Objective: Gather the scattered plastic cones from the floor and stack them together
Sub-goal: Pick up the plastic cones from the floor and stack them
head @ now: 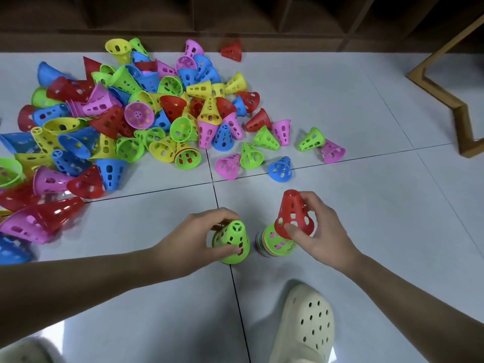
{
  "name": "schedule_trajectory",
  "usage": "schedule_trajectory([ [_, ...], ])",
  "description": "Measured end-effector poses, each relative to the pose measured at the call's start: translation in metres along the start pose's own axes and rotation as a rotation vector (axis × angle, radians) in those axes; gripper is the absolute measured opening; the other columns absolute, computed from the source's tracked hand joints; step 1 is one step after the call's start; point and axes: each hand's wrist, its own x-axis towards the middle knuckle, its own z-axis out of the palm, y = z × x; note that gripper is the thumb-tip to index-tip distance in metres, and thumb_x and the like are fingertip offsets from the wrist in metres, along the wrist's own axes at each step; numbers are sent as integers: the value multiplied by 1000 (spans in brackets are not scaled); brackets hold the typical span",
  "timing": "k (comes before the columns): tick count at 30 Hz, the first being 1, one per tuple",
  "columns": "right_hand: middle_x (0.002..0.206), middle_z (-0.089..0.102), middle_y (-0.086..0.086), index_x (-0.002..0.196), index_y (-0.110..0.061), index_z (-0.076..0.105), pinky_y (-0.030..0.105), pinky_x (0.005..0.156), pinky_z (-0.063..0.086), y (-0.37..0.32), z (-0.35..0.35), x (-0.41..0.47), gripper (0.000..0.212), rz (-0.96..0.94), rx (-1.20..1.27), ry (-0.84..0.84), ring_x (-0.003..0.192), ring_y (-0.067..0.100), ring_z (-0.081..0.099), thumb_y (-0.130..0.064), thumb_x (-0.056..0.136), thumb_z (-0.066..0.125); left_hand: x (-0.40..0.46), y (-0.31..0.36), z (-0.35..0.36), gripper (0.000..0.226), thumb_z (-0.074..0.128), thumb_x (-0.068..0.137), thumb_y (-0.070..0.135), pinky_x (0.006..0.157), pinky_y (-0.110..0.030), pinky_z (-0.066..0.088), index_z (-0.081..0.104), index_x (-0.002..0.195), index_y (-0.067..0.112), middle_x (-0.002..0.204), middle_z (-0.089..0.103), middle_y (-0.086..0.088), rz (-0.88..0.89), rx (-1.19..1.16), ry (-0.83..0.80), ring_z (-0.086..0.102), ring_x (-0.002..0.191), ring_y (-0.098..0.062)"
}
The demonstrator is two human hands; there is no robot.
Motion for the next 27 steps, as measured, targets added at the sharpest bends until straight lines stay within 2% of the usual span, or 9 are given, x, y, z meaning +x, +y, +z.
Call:
schedule_trajectory([
  [4, 107, 62, -15, 113, -30, 52, 22, 89, 47, 25, 3, -11, 46, -7, -98, -84, 104, 10, 60, -37, 74, 75, 2, -11, 5, 33, 83, 81, 26, 91, -34, 52, 66, 110, 28, 109, 67, 15, -9, 71, -47, 64, 103, -12],
  [8, 119, 57, -19, 124, -32, 50, 30, 97, 47, 49, 8, -19, 53, -47, -232, -179, 114, 4, 54, -41, 79, 77, 4, -19, 6, 32, 81, 83, 28, 90, -31, 52, 65, 111, 28, 108, 66, 17, -8, 114, -58, 64, 102, -7],
  [11, 123, 55, -21, 130, -34, 48, 27, 99, 45, 54, 10, -20, 57, -42, -277, -199, 117, 2, 50, -49, 81, 74, 5, -23, 7, 33, 78, 85, 32, 88, -27, 50, 62, 113, 29, 110, 63, 19, 56, 175, -74, 60, 101, -3],
  [14, 121, 56, -20, 127, -31, 50, 24, 97, 45, 50, 8, -17, 61, -61, -250, -217, 116, 3, 54, -56, 76, 72, 7, -28, 8, 35, 76, 87, 38, 89, -24, 49, 60, 117, 31, 113, 60, 21, 72, 221, -86, 58, 104, 0],
  [18, 129, 55, -18, 129, -27, 51, 31, 106, 42, 49, 6, -1, 53, -39, -179, -214, 122, 6, 52, -60, 87, 53, 5, -39, -8, 46, 55, 94, 59, 98, -21, 44, 59, 126, 27, 122, 60, 16, 107, 331, -126, 55, 113, -2],
  [21, 126, 58, -17, 125, -24, 57, 28, 104, 42, 44, 9, 24, 53, 17, -113, -151, 119, 7, 54, -61, 89, 45, 6, -50, -29, 52, 38, 101, 61, 102, -20, 41, 59, 127, 21, 123, 60, 8, 85, 405, -44, 55, 116, -8],
  [23, 120, 60, -15, 119, -21, 60, 19, 99, 41, 35, 11, 45, 51, 29, -66, -114, 112, -1, 55, -60, 89, 46, 12, -61, -43, 52, 36, 101, 59, 102, -24, 41, 59, 126, 19, 121, 60, 5, 38, 449, 38, 56, 115, -12],
  [25, 114, 61, -15, 113, -21, 62, 13, 91, 39, 26, 12, 67, 38, 43, -15, -97, 103, -11, 54, -50, 91, 51, 21, -75, -59, 52, 37, 100, 57, 103, -28, 40, 58, 125, 17, 122, 59, 3, -27, 498, 117, 54, 116, -16],
  [27, 109, 62, -16, 108, -23, 63, 15, 88, 39, 19, 13, 87, 20, 67, 22, -86, 98, -11, 55, -38, 96, 56, 30, -91, -77, 52, 39, 99, 54, 105, -29, 36, 56, 128, 14, 126, 55, -2, -95, 544, 209, 50, 120, -18],
])
